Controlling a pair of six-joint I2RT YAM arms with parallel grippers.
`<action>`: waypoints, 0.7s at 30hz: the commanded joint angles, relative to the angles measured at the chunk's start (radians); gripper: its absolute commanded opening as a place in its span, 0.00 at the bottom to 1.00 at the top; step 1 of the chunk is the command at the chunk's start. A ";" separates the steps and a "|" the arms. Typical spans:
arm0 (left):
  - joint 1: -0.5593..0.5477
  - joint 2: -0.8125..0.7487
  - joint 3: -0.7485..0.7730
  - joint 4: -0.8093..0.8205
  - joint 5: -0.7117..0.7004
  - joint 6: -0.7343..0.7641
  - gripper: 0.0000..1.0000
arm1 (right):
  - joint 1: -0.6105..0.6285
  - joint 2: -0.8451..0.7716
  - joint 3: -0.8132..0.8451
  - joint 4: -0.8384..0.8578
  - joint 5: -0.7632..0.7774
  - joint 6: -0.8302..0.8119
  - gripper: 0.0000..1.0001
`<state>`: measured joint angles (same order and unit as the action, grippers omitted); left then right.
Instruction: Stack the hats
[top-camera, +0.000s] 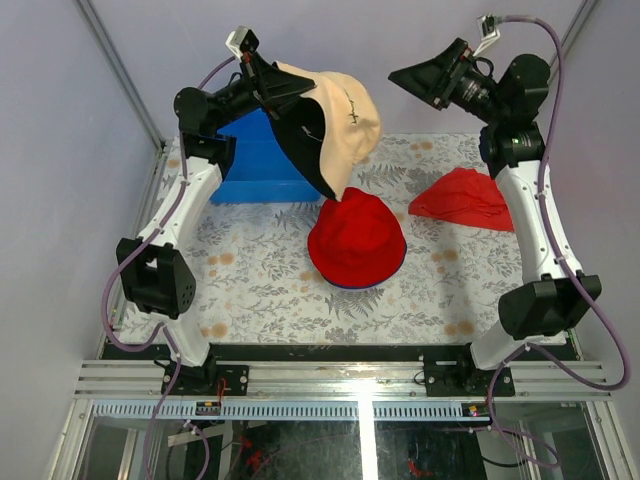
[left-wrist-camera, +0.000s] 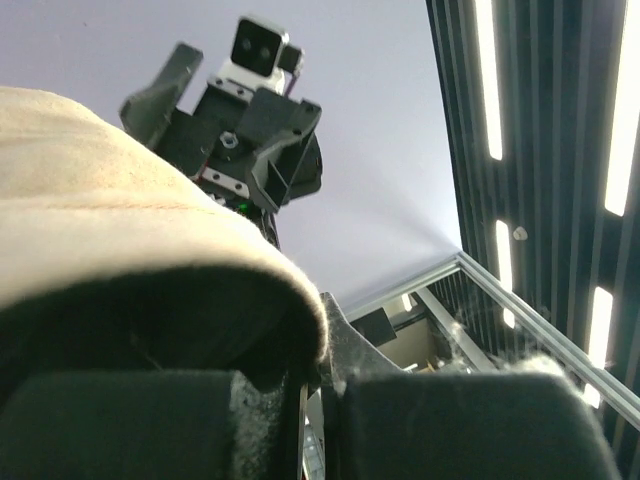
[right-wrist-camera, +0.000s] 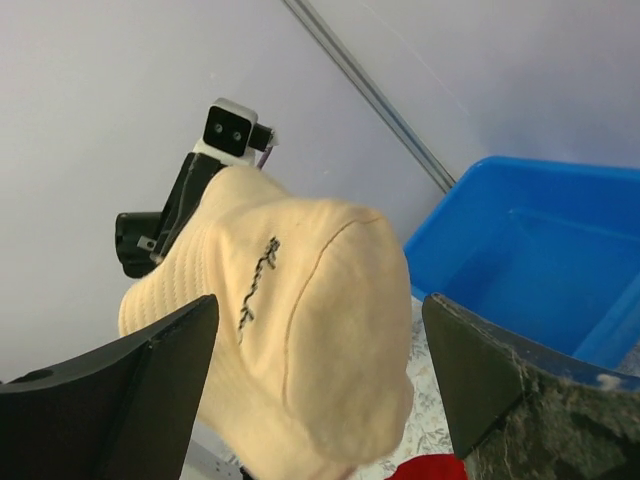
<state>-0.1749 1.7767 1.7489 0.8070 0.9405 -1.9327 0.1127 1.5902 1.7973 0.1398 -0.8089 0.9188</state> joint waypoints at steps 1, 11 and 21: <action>-0.011 -0.047 0.014 0.016 0.030 0.020 0.00 | 0.022 0.036 0.108 -0.080 -0.054 0.041 0.89; -0.033 -0.067 -0.036 0.009 0.015 0.039 0.00 | 0.048 0.023 0.181 -0.382 -0.019 -0.131 0.74; -0.062 -0.048 -0.049 -0.003 0.006 0.063 0.00 | 0.112 0.041 0.249 -0.518 0.025 -0.217 0.62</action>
<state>-0.2226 1.7393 1.7061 0.7895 0.9585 -1.8946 0.1955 1.6547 1.9785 -0.3370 -0.7929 0.7399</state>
